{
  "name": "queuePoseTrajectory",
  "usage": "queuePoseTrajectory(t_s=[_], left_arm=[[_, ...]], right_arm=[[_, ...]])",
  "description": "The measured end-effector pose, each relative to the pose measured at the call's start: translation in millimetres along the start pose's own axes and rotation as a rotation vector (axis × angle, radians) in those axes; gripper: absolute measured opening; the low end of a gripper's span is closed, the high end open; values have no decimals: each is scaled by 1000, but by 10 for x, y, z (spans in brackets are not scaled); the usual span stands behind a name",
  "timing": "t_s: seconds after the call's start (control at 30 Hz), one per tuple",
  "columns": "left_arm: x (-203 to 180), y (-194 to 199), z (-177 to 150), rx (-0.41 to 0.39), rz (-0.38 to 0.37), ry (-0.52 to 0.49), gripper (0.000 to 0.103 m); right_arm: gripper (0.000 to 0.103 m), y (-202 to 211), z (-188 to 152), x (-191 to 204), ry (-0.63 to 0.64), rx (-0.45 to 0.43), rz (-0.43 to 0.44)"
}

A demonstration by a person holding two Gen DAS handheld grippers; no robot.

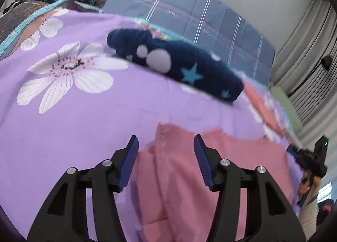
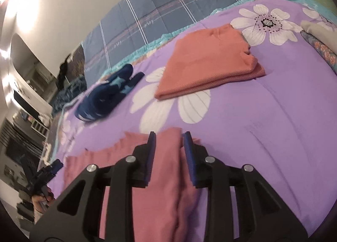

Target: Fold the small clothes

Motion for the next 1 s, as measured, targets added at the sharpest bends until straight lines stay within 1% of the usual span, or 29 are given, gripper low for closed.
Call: queuePoseTrajectory(t_s=[0.03, 0.1, 0.17, 0.2, 0.23, 0.27, 0.3, 0.33, 0.37, 0.4, 0.5, 0.53, 0.57, 0.6, 0.67, 0.7, 0.73, 0.77, 0.8, 0.83, 0.87, 0.9, 0.93, 1.0], left_arm=[[26, -71, -3, 35, 5, 3, 55], [52, -174, -11, 66, 25, -11, 55], [63, -254, 7, 84, 40, -18, 53], [65, -290, 23, 89, 38, -20, 40], [60, -307, 34, 91, 30, -23, 22], [52, -335, 50, 98, 21, -28, 15], [44, -344, 61, 99, 20, -33, 3], [31, -349, 75, 96, 18, -39, 2], [8, -337, 88, 90, 13, -48, 2], [-12, -313, 90, 84, 6, -59, 2], [-45, -257, 92, 75, 10, -85, 2], [-49, -257, 98, 75, 8, -85, 2], [-41, -248, 100, 73, 5, -81, 2], [-35, -247, 101, 73, 3, -80, 2], [-23, -273, 99, 79, -2, -72, 2], [-12, -291, 94, 84, 0, -67, 5], [-1, -317, 87, 90, 4, -60, 9], [8, -335, 82, 93, 6, -57, 10], [12, -351, 76, 96, 8, -57, 10], [12, -363, 68, 98, 11, -59, 10], [-2, -366, 61, 98, 8, -69, 7], [-18, -354, 60, 95, 2, -77, 2], [-40, -322, 67, 85, -3, -85, 2], [-111, -169, 125, 31, -21, -100, 2]], right_arm=[[29, -41, 22, 20, 11, 9, 7], [29, -111, 67, 93, 47, 19, 4], [29, -193, 104, 170, 95, 32, -28], [29, -251, 115, 207, 116, 49, -39], [29, -292, 111, 230, 125, 61, -45], [29, -329, 110, 242, 134, 71, -56], [29, -364, 111, 255, 141, 81, -73], [25, -373, 108, 256, 142, 81, -81], [24, -362, 113, 255, 139, 78, -80], [21, -329, 117, 256, 133, 71, -60], [20, -251, 133, 233, 133, 46, -53], [32, -243, 145, 227, 135, 43, -59], [50, -239, 154, 207, 131, 43, -67], [53, -245, 165, 185, 122, 43, -69], [53, -275, 170, 169, 113, 58, -56], [53, -300, 165, 173, 113, 70, -50], [52, -321, 154, 186, 117, 79, -48], [46, -337, 141, 200, 125, 85, -48], [32, -353, 128, 218, 135, 91, -48], [11, -373, 110, 244, 149, 106, -43], [5, -370, 102, 254, 153, 109, -41], [5, -341, 106, 259, 153, 94, -43], [5, -249, 129, 271, 149, 57, -34], [5, -92, 176, 299, 135, 7, 2]])
Point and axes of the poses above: each gripper's, at about its wrist camera, not at the fingertips, and y roughly against the way its jaws point, x to its left, z to its top, the point moved 4 cm from there along -y, roughly the way its jaws point, and after that the axes turned 14 degrees about -z, right-handed, at the moved point
